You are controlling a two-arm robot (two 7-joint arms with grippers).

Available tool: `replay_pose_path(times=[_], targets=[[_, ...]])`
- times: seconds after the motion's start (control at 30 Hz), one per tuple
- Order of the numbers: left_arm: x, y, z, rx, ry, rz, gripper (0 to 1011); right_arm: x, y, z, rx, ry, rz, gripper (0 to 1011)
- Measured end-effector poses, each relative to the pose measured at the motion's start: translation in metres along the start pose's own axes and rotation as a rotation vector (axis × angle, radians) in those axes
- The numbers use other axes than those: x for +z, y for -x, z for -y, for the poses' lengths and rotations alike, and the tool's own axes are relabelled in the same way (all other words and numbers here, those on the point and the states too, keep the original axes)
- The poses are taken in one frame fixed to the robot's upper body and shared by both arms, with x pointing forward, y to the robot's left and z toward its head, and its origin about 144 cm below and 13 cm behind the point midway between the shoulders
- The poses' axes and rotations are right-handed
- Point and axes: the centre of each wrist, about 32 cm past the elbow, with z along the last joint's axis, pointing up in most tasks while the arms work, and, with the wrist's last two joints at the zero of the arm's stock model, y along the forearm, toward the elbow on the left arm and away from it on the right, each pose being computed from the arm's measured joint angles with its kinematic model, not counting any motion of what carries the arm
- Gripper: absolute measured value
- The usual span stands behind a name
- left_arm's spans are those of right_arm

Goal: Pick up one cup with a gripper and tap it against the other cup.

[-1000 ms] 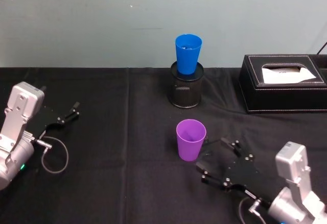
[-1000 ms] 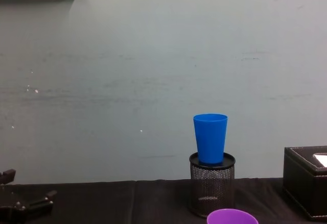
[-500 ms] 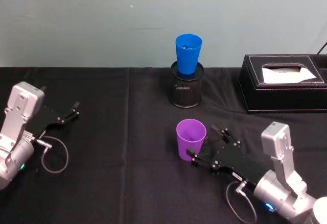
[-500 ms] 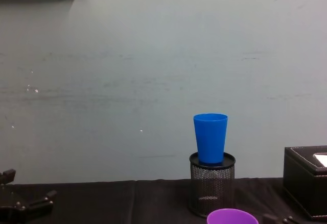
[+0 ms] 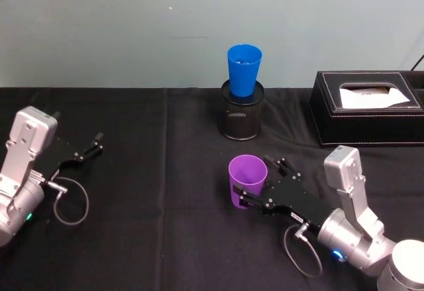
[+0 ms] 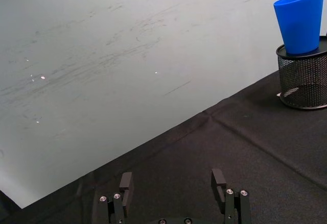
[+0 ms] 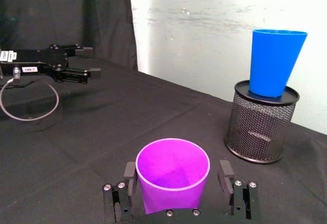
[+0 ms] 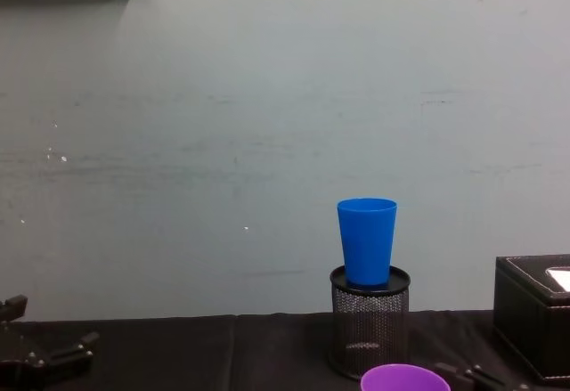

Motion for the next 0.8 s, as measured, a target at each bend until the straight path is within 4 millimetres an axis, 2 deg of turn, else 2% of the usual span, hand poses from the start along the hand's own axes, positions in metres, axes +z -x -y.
replay_pose_path(times=[0.43,0.8], targets=[[0.0,0.0,0.0,0.0,0.0,0.0,1000,0.005,-0.002,-0.015,0.01,0.004,0.009,1000],[0.0,0.0,0.0,0.0,0.0,0.0,1000,-0.001,0.0,-0.02,-0.003,0.02,-0.032,1000]])
